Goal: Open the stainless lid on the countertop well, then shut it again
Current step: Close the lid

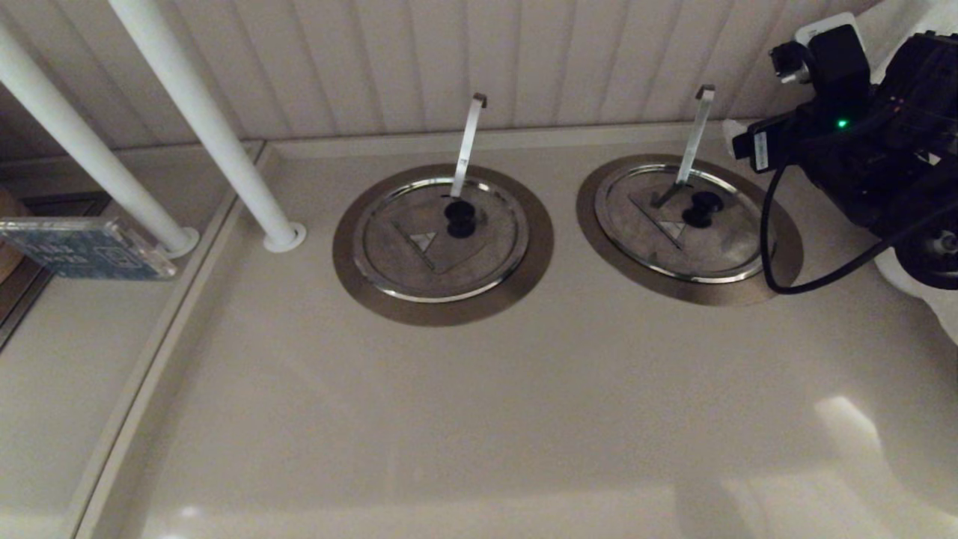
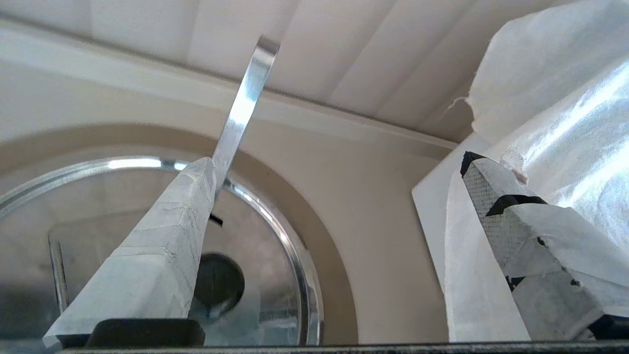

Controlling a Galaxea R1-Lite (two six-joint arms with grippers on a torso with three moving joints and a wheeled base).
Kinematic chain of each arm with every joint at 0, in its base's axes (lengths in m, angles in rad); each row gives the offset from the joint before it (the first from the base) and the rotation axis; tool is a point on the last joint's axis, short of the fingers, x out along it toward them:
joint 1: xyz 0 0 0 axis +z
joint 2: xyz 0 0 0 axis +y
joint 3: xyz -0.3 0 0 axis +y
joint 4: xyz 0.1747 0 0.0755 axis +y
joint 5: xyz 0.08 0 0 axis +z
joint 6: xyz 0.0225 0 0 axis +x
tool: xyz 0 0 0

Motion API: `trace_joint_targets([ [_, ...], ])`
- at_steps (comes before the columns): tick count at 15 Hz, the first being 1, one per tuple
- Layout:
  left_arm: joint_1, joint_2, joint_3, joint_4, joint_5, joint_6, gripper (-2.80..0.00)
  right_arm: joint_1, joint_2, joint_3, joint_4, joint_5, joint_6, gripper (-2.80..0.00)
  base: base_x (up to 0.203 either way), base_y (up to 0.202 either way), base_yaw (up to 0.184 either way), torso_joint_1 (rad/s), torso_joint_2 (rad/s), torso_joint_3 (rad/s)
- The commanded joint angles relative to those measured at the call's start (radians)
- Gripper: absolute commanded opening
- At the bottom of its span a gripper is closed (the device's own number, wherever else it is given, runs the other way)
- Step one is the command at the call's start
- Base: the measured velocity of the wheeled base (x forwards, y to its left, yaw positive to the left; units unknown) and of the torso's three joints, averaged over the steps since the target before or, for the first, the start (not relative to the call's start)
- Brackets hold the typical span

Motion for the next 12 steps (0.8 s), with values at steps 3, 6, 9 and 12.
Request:
trace_joint_targets([
  [3, 0.0, 0.0, 0.0, 0.0, 0.0, 0.0, -2.8, 0.008, 0.006, -0.052, 0.104, 0.003, 0.09, 0.0, 0.0, 0.0, 0.0, 0.0, 0.0, 0.0],
  [6, 0.0, -0.001, 0.0, 0.0, 0.0, 0.0, -2.8, 0.017, -0.03, -0.093, 0.247, 0.005, 0.177, 0.0, 0.0, 0.0, 0.0, 0.0, 0.0, 0.0],
  [9, 0.0, 0.0, 0.0, -0.001, 0.0, -0.001, -2.8, 0.009, -0.093, -0.095, 0.333, 0.019, 0.229, 0.0, 0.0, 0.0, 0.0, 0.0, 0.0, 0.0],
  [12, 0.0, -0.001, 0.0, 0.001, 0.0, 0.0, -2.8, 0.013, -0.201, -0.046, 0.374, 0.041, 0.253, -2.8, 0.0, 0.0, 0.0, 0.0, 0.0, 0.0],
])
